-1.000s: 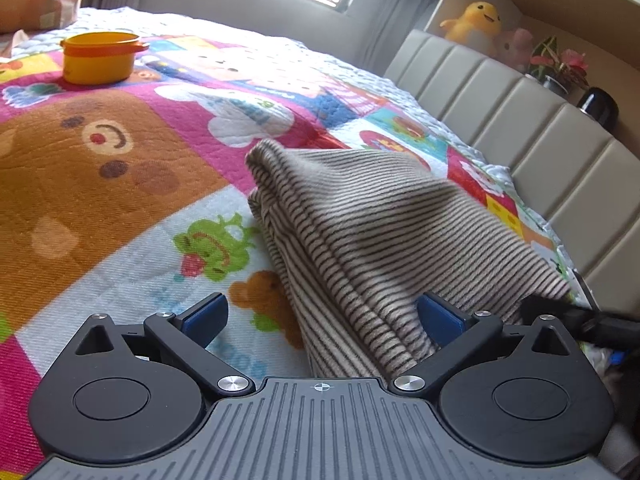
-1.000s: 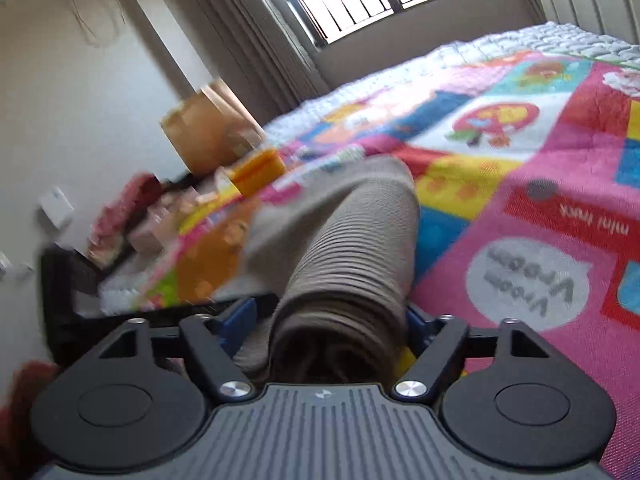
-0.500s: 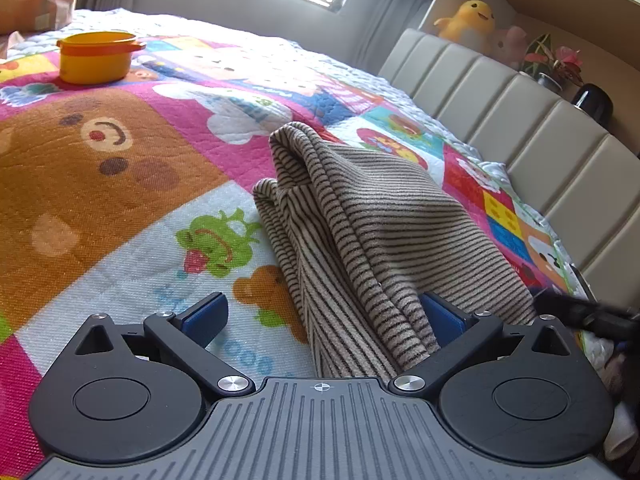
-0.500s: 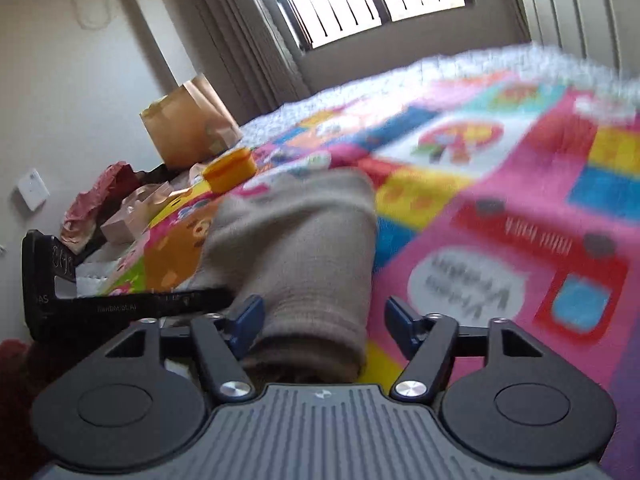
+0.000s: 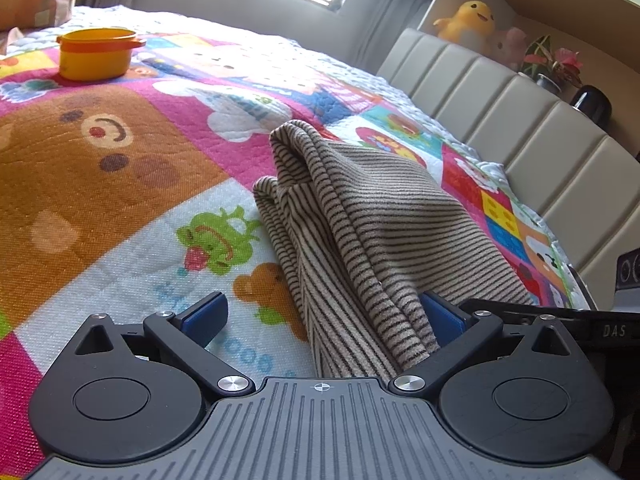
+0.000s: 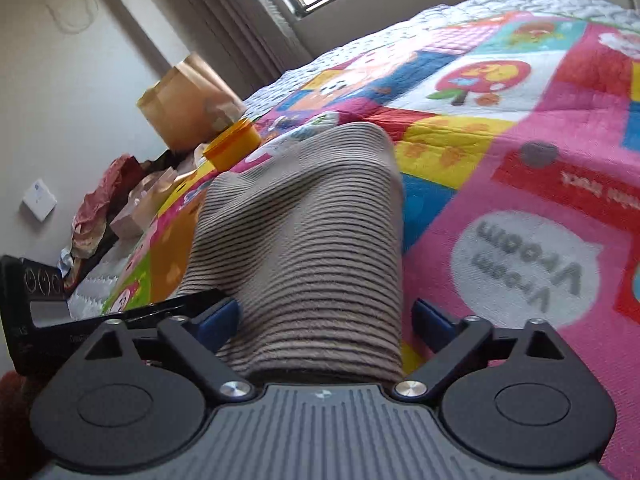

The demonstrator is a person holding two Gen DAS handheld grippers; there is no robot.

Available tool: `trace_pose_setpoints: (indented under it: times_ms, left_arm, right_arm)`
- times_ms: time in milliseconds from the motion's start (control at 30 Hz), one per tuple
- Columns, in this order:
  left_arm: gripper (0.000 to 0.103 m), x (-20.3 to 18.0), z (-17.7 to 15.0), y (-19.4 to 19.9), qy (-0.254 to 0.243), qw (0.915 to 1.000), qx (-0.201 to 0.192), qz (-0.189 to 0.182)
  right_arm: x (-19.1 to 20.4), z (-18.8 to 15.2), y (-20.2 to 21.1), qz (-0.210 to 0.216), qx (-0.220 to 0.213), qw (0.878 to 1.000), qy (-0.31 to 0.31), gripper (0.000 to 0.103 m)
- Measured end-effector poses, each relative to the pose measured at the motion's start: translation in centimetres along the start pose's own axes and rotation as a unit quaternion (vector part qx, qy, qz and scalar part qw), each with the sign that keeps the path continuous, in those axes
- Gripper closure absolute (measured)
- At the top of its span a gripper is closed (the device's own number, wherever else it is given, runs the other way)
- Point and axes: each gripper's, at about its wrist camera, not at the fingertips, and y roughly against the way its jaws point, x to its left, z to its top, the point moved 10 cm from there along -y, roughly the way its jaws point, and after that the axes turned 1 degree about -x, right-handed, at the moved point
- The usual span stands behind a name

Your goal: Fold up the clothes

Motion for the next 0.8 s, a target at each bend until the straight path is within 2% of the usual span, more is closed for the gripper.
trace_pose_setpoints:
  times_ms: [133, 233, 333, 400, 500, 600, 733, 800]
  left_arm:
    - [0.000, 0.6, 0.4, 0.2, 0.021, 0.9997, -0.006, -0.010]
    - [0.000, 0.8, 0.4, 0.3, 0.024, 0.9996, -0.006, -0.011]
    - [0.000, 0.8, 0.2, 0.4, 0.018, 0.9998, -0.005, -0.009]
    - [0.000, 0.6, 0.0, 0.6, 0.011, 0.9999, -0.004, -0.008]
    - [0.000, 0.5, -0.2, 0.7, 0.004, 1.0000, -0.003, -0.008]
    - [0.000, 0.6, -0.3, 0.8, 0.005, 0.9999, -0.005, -0.008]
    - [0.000, 0.6, -0.4, 0.9, 0.004, 1.0000, -0.006, -0.001]
    - [0.000, 0.5, -0.3, 0.9, -0.001, 1.0000, -0.005, 0.004]
  right_arm:
    - [2.3, 2.0, 2.2, 0.031, -0.037, 0.999, 0.025, 0.042]
    - [2.7, 2.6, 2.8, 0.032, -0.044, 0.998, 0.040, 0.043]
    - [1.1, 1.4, 1.8, -0.002, -0.024, 0.999, 0.042, 0.043]
    - [-0.4, 0.5, 1.3, -0.020, -0.012, 0.999, 0.029, 0.042]
    - [-1.4, 0.5, 1.8, -0.015, -0.015, 1.000, 0.013, 0.041]
    - [-1.0, 2.2, 2.3, -0.031, -0.029, 0.998, 0.043, 0.038]
    - [-0.4, 4.5, 3.1, -0.053, -0.047, 0.994, 0.083, 0.023]
    - [-0.1, 5.6, 3.4, -0.064, -0.056, 0.991, 0.103, 0.021]
